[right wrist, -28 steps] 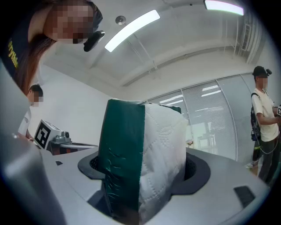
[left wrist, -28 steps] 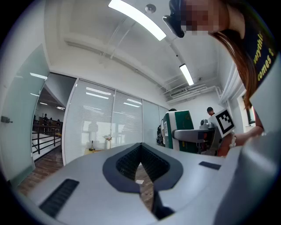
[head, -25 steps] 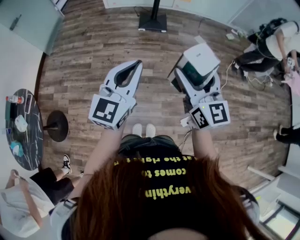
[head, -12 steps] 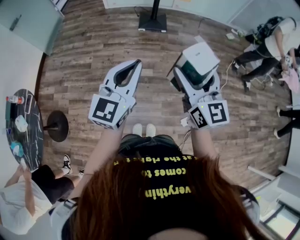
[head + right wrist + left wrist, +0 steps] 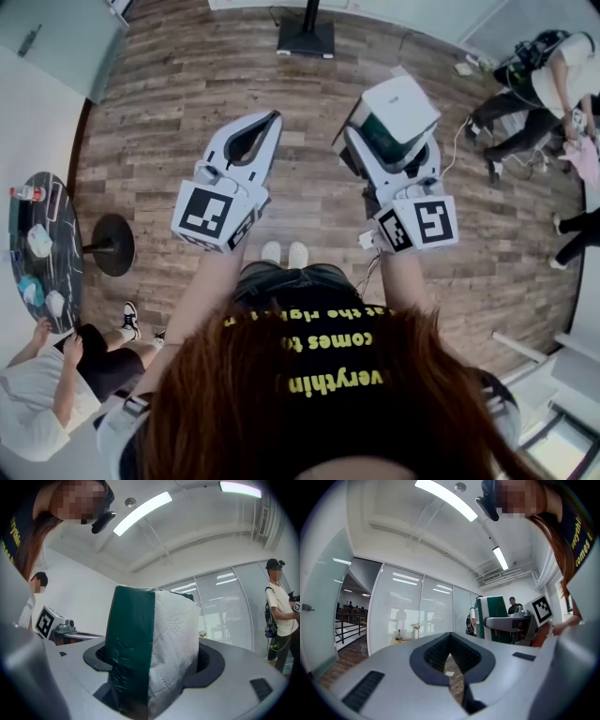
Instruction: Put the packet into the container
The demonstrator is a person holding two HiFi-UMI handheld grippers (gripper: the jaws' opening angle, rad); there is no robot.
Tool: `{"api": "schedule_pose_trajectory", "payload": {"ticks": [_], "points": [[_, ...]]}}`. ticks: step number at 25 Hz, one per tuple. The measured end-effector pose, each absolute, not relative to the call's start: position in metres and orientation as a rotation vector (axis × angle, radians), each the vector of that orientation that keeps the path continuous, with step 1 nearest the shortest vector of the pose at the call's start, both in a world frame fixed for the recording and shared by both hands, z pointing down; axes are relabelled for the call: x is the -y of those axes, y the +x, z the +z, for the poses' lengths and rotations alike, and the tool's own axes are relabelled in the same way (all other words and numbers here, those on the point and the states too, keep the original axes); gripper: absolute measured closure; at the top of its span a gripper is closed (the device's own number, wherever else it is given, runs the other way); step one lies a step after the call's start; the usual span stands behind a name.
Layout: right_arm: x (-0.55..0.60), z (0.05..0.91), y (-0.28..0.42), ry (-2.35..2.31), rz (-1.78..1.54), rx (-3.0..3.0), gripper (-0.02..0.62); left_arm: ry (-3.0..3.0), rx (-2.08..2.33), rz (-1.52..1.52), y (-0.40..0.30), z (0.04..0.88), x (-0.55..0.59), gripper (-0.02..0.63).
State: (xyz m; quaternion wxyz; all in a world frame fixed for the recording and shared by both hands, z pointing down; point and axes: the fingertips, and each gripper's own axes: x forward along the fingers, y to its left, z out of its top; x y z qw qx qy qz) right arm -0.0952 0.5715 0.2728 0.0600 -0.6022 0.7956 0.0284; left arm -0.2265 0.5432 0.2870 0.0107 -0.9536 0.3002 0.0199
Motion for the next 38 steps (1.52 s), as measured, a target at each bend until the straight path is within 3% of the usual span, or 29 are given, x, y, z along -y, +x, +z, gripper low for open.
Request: {"api": "schedule_pose_trajectory", "payload": {"ticks": [18,38], "points": [[-0.542,0.278,-0.062,-1.815,0.068,-2.406,0.183,-2.961,-0.981,0.030,-0.199,0.288,-0.509,0.606],[-0.392,0.271,-0.073,-1.892,0.108,-2.347,0.183,-2.982,-0.870,0.089,-0.200,0.283,-0.347,0.606]]}}
